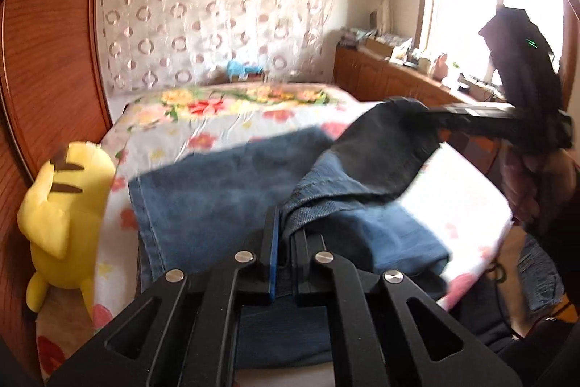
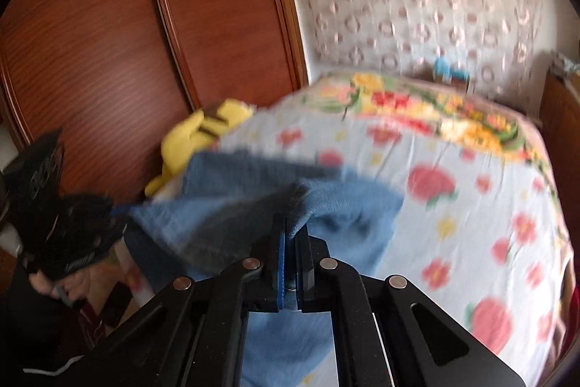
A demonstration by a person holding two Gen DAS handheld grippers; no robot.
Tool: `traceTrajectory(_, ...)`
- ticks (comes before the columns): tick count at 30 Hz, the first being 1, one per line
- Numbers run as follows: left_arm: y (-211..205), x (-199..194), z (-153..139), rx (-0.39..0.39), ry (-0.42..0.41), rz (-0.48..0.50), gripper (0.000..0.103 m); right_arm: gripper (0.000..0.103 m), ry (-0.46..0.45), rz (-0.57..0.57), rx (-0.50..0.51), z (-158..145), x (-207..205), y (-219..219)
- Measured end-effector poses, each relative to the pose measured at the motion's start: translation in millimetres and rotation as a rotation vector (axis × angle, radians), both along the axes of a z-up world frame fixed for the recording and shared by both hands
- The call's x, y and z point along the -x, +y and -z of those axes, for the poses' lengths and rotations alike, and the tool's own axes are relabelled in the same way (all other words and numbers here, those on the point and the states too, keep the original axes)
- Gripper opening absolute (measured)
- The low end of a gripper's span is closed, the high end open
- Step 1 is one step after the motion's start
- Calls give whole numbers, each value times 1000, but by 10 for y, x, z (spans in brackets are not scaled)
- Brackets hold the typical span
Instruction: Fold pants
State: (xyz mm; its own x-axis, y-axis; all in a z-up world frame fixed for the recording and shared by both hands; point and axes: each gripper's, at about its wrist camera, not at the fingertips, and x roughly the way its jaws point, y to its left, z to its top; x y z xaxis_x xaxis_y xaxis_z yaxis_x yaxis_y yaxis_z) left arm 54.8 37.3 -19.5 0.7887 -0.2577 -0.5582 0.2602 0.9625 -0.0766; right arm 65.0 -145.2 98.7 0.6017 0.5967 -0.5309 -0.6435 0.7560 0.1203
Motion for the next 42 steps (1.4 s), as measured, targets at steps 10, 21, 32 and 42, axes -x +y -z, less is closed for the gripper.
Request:
traceTrajectory(10,-34,334,-427,47,-100,-6,5,3,-45,-63,-90,-607,-235,206)
traceTrajectory(21,218,337,-88,31,-19,-74,5,3,5,-123,-29,-130,-828,510)
traceTrajectory(32,475,289,510,44,96,-164,6,3,87,-152,138,329,-1146,1316)
traceTrajectory(42,535,260,584,30,113,-192,15,16,119,-111,166,371,-1322,1539)
